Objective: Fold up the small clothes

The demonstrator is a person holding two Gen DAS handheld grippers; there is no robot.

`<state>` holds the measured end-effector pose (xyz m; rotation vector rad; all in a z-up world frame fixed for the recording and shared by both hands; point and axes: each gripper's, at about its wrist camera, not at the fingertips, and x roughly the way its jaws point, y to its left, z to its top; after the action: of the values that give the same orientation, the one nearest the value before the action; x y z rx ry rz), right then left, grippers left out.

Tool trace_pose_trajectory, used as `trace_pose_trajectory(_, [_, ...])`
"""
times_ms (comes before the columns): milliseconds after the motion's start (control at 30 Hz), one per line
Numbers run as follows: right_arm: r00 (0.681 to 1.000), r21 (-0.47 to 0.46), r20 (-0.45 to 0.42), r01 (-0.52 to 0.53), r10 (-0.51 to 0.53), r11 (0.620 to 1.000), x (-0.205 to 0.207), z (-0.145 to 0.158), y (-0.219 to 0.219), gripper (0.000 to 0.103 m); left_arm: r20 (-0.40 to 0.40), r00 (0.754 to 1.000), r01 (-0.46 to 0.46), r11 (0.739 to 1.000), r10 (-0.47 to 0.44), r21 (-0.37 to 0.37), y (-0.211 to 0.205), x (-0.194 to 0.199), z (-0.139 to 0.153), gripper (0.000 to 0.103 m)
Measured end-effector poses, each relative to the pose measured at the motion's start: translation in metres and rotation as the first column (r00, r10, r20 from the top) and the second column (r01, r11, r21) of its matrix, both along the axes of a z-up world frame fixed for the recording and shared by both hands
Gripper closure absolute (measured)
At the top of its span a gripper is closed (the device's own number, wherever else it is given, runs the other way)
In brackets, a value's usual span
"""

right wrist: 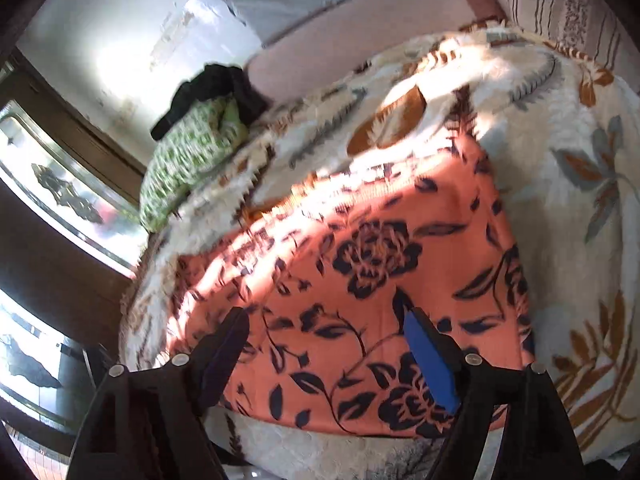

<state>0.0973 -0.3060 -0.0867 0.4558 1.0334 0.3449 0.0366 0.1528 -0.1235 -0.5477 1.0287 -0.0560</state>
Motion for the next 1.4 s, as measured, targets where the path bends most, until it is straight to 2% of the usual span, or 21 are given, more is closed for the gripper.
trace_pose_trajectory(67, [0.986,-0.053,-0.163,0.013,-0.022,0.998,0.003,-0.042,0.005,0.020,0.010,1.000,-0.012,1.000,0.012,-0.014,0.008,-0.006,0.008,0.090])
trace_pose_trajectory(133, [0.997,-0.060,-0.078,0.008,-0.012,0.998,-0.003,-0.040,0.005,0.020,0.051,0.998,-0.019,1.000,0.019,-0.017,0.011,-0.015,0.020,0.090])
trace_pose_trajectory(200, [0.996,-0.055,-0.087,0.004,-0.009,0.998,-0.004,-0.040,0.005,0.020,0.051,0.999,-0.013,0.999,0.015,-0.045,0.010,-0.019,0.022,0.074])
trace_pose_trajectory(233, [0.996,-0.049,-0.090,-0.001,-0.004,0.999,-0.004,-0.041,0.004,0.020,0.049,0.999,-0.004,0.999,0.006,-0.044,0.008,-0.018,0.020,0.049])
trace_pose_trajectory(267, [0.996,-0.043,-0.094,-0.006,0.002,0.999,-0.002,-0.042,0.003,0.020,0.042,0.999,0.002,1.000,-0.003,0.019,0.004,-0.015,0.015,0.046])
trace_pose_trajectory(300, [0.995,-0.034,-0.098,-0.005,0.002,0.999,-0.001,-0.043,0.001,0.020,-0.018,1.000,0.025,0.993,-0.024,0.111,-0.001,-0.009,0.005,0.058])
trace_pose_trajectory(333, [0.995,-0.026,-0.102,-0.001,-0.002,1.000,0.000,-0.044,-0.001,0.020,-0.088,0.995,0.049,0.990,-0.037,0.134,-0.001,-0.005,-0.009,0.084])
trace_pose_trajectory(400, [0.995,-0.021,-0.104,0.002,-0.004,1.000,0.000,-0.045,-0.001,0.019,-0.077,0.997,0.035,0.994,-0.027,0.101,0.002,-0.008,-0.003,0.087])
trace_pose_trajectory(500, [0.996,-0.016,-0.094,-0.008,0.006,1.000,-0.002,-0.045,-0.005,0.019,-0.039,0.998,0.064,0.986,-0.059,0.152,-0.006,-0.007,0.019,0.087])
trace_pose_trajectory(600, [0.995,0.007,-0.097,-0.004,0.005,1.000,-0.001,-0.045,-0.007,0.019,-0.005,0.999,0.050,0.987,-0.050,0.153,-0.003,0.010,0.042,0.060])
trace_pose_trajectory(633, [0.995,0.018,-0.099,-0.003,0.005,1.000,-0.001,-0.046,-0.008,0.018,0.022,0.999,0.042,0.985,-0.046,0.167,-0.001,0.019,0.049,0.036])
trace_pose_trajectory(733, [0.995,0.035,-0.100,-0.010,0.013,0.999,0.000,-0.046,-0.009,0.015,0.108,0.991,0.049,0.966,-0.079,0.254,0.001,0.063,0.066,0.031])
trace_pose_trajectory(800, [0.995,0.040,-0.097,-0.010,0.014,0.999,-0.001,-0.046,-0.009,0.015,0.090,0.987,0.108,0.970,-0.130,0.219,0.004,0.104,0.059,0.034])
trace_pose_trajectory(833, [0.995,0.044,-0.095,-0.011,0.015,0.999,-0.001,-0.047,-0.010,0.014,0.080,0.986,0.127,0.973,-0.145,0.195,0.007,0.120,0.054,0.047])
trace_pose_trajectory(867, [0.995,0.048,-0.094,-0.011,0.015,0.999,-0.001,-0.047,-0.010,0.014,0.047,0.988,0.139,0.974,-0.149,0.181,0.008,0.141,0.042,0.072])
trace_pose_trajectory(933, [0.995,0.056,-0.093,-0.011,0.016,0.998,-0.002,-0.047,-0.011,0.014,-0.076,0.992,0.120,0.954,-0.103,0.276,0.011,0.174,0.008,0.098])
trace_pose_trajectory(1033, [0.995,0.071,-0.094,-0.011,0.018,0.997,-0.003,-0.047,-0.014,0.014,-0.068,0.997,0.000,0.966,0.018,0.257,0.034,0.188,-0.006,0.101])
trace_pose_trajectory(1167, [0.994,0.073,-0.105,-0.011,0.019,0.997,-0.002,-0.046,-0.014,0.014,-0.043,0.999,-0.020,0.960,0.033,0.280,0.034,0.169,0.007,0.101])
trace_pose_trajectory(1300, [0.992,0.079,-0.129,0.012,-0.001,0.997,0.001,-0.041,-0.015,0.014,0.055,0.998,-0.022,0.956,0.007,0.291,0.021,0.128,0.038,0.079])
trace_pose_trajectory(1367, [0.993,0.099,-0.116,0.034,-0.022,0.995,-0.001,-0.031,-0.016,0.014,0.108,0.994,0.000,0.958,-0.032,0.287,0.006,0.107,0.054,0.053])
trace_pose_trajectory(1400, [0.996,0.117,-0.090,0.033,-0.023,0.993,-0.001,-0.023,-0.016,0.014,0.130,0.989,0.022,0.956,-0.063,0.294,-0.004,0.097,0.061,0.047])
